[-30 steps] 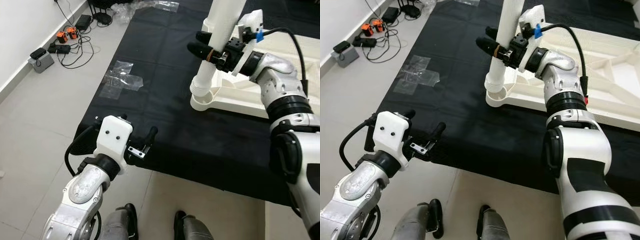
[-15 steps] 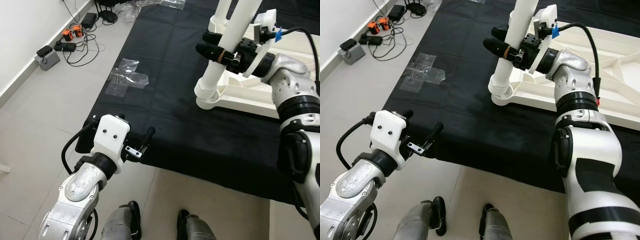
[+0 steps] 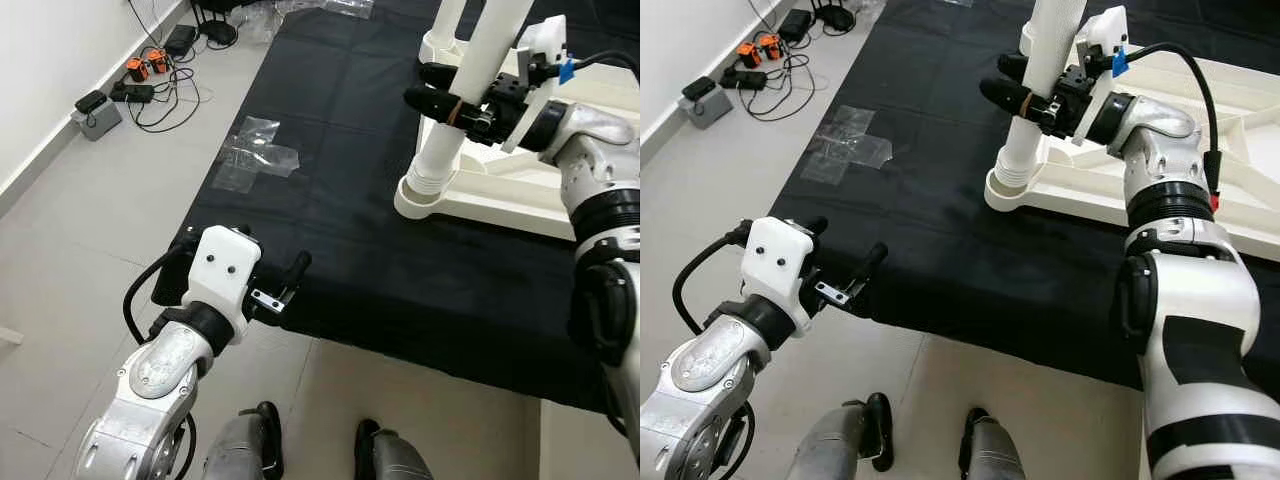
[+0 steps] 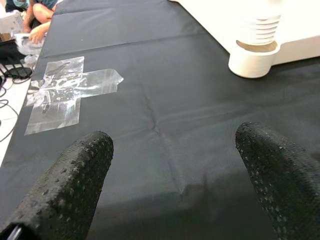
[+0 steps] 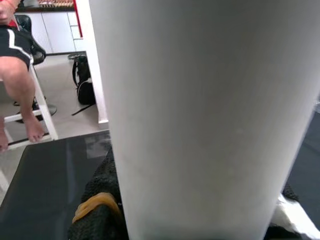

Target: Building children table

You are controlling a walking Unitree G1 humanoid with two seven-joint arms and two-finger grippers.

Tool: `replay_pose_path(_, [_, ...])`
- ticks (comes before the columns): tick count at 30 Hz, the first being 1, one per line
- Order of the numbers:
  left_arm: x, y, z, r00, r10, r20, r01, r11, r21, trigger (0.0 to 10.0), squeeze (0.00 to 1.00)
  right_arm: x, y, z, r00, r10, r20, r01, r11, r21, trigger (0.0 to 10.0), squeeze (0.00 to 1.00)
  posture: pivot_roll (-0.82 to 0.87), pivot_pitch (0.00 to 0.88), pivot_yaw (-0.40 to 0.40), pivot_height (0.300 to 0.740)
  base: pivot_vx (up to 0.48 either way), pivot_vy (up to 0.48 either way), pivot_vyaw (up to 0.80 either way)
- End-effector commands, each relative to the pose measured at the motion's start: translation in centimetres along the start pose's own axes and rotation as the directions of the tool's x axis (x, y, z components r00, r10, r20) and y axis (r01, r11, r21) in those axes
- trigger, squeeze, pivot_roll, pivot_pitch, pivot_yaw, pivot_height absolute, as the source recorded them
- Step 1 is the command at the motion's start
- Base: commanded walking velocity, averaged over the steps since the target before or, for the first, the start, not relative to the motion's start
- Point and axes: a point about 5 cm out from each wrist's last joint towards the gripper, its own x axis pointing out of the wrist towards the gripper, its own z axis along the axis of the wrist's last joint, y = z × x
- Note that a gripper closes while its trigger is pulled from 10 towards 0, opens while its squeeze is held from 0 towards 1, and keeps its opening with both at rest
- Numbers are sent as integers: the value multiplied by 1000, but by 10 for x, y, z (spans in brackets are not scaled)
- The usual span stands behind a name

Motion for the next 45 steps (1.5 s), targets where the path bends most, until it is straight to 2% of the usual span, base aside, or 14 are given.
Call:
replay_pose_path(1, [-3,1,-2,1000,-11,-21,11,1000,1,10000,0,-6,2,-14,996,35,-80,-31,998,49,0,0,149,308,3,740,0,0,0])
replay_pose_path(12, [-2,1,-3,1000,-12,-27,12,1000,1,10000,0,-8,7,-17,992,115,-56,-111,991,78,0,0,150,309,6,740,0,0,0])
replay_pose_path(18, [-2,1,-4,1000,-10,-29,10,1000,4,10000,0,6,18,-20,979,203,-12,-201,976,86,0,0,152,304,5,740,0,0,0])
replay_pose_path(26, [-3,1,-2,1000,-7,-25,7,1000,4,10000,0,13,20,-21,985,175,-4,-174,981,81,0,0,157,303,1,740,0,0,0])
replay_pose_path(33, [-3,2,-2,1000,-5,-26,5,1000,4,10000,0,14,14,-12,992,123,-2,-123,991,47,0,0,154,304,-1,740,0,0,0])
replay_pose_path(45, [-3,1,-3,1000,-7,-29,7,1000,0,10000,0,13,13,-9,991,137,-12,-136,990,30,0,0,150,308,-5,740,0,0,0])
